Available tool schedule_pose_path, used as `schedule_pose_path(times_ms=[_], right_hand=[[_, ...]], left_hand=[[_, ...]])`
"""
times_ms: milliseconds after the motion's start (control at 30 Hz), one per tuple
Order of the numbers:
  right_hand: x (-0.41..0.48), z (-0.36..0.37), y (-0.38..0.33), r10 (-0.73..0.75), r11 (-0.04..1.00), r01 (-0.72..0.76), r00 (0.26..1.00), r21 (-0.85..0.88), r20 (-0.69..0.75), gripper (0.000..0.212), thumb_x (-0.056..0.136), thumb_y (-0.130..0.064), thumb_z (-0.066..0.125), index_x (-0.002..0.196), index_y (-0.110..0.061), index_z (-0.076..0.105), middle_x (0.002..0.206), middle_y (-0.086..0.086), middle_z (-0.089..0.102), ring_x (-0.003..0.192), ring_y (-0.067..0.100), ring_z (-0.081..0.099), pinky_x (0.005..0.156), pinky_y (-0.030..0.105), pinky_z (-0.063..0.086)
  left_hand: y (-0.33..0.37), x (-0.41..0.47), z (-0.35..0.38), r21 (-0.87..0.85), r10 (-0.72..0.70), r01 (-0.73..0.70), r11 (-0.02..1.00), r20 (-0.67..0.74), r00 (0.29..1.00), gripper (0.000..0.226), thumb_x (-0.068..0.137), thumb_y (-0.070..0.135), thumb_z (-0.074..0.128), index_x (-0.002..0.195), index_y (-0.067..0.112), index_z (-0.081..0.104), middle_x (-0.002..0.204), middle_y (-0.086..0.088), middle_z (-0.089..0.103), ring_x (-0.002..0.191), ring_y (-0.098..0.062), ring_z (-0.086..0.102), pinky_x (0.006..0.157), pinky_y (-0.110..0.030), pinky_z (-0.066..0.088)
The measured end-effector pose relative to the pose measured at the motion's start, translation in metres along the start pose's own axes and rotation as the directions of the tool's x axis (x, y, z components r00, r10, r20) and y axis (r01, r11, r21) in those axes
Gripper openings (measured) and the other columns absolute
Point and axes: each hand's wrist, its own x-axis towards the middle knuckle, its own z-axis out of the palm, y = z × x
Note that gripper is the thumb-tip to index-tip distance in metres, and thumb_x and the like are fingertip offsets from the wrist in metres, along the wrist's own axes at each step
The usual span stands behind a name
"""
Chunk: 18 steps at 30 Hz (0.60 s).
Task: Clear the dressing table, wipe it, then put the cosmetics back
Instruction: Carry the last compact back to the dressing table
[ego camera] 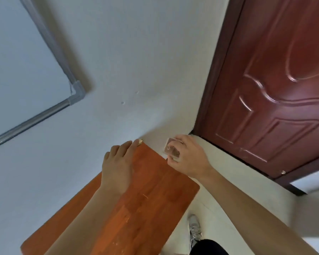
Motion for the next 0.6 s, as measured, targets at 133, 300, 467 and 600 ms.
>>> schedule_pose_path(times_ms=[133,300,467,600], right_hand=[[-0.053,-0.058,0.016,0.183,0.978,-0.195,0.974,-0.079,-0.137,0.033,0.072,-0.034,0.073,0.102,-0.019,0.070,0.112,0.003,0.061,0.103,0.022,0.057,0.082,0.029,0.054],[-0.126,-0.137,0.038,0.311,0.905,-0.384,0.892,-0.184,-0.328,0.033,0.068,-0.033,0.073,0.098,-0.021,0.072,0.111,0.001,0.063,0.099,0.023,0.059,0.083,0.027,0.051],[-0.213,-0.208,0.051,0.463,0.785,-0.590,0.761,-0.188,-0.455,0.034,0.066,-0.035,0.076,0.098,-0.026,0.071,0.111,-0.006,0.063,0.097,0.019,0.058,0.071,0.024,0.050],[-0.292,-0.260,0.058,0.505,0.688,-0.689,0.678,-0.225,-0.534,0.032,0.067,-0.039,0.072,0.097,-0.028,0.071,0.109,-0.008,0.063,0.096,0.018,0.061,0.064,0.025,0.052]], left_hand=[[0.046,0.014,0.007,-0.093,0.195,-0.194,0.977,-0.005,0.981,0.083,0.065,-0.015,0.062,0.139,0.023,0.052,0.126,-0.008,0.062,0.103,-0.033,0.057,0.080,-0.047,0.049],[0.137,0.026,0.012,-0.169,0.438,-0.449,0.877,-0.101,0.893,0.072,0.073,-0.016,0.054,0.136,0.018,0.056,0.123,-0.013,0.064,0.097,-0.036,0.058,0.074,-0.048,0.052],[0.243,0.014,0.017,-0.252,0.576,-0.594,0.764,-0.148,0.804,0.076,0.073,-0.014,0.060,0.139,0.022,0.053,0.123,-0.004,0.063,0.094,-0.030,0.056,0.074,-0.045,0.052],[0.337,-0.015,0.016,-0.283,0.682,-0.701,0.654,-0.180,0.709,0.068,0.076,-0.008,0.046,0.137,0.022,0.054,0.120,-0.001,0.063,0.088,-0.028,0.056,0.072,-0.044,0.052]])
